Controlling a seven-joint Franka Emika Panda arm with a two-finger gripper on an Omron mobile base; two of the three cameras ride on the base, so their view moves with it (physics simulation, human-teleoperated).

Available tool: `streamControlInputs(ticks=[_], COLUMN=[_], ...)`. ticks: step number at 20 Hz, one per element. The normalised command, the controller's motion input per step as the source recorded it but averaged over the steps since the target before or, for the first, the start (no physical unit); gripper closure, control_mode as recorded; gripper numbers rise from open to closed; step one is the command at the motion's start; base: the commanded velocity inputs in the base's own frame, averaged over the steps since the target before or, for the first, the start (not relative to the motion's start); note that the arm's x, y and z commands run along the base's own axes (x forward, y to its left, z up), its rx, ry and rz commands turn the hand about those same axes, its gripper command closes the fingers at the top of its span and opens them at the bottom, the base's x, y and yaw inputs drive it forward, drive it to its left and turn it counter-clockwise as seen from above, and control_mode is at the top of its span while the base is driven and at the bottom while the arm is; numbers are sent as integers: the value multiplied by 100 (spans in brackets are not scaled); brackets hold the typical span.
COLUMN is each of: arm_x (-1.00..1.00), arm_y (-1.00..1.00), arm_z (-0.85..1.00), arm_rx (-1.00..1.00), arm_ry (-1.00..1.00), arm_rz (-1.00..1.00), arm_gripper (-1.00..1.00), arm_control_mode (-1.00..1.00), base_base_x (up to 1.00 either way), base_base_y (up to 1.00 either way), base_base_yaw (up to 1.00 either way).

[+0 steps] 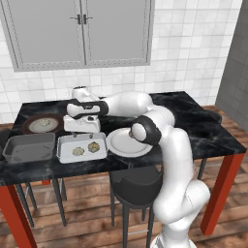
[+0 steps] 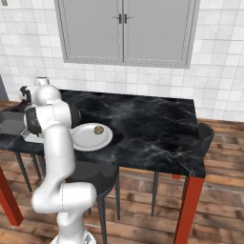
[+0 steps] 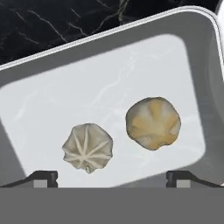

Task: Place two dumplings into each of the tupperware containers and then place the containers in the fridge.

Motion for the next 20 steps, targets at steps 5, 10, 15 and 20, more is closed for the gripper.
streamControlInputs(ticks=[5,10,15,20], arm_x=[-30,-45,-31,-7], arm_y=[-51,-54,-37,-28], arm_z=[-3,-2,0,-16], arm_rx=[0,0,0,-1], arm_ry=[1,0,0,-3], arm_rz=[-18,-16,-14,-4], arm_gripper=[-100,-100,-100,-100], arm_control_mode=[-100,-100,-100,-100], base_base_x=[0,0,0,0], base_base_y=[0,0,0,0], base_base_yaw=[0,0,0,0])
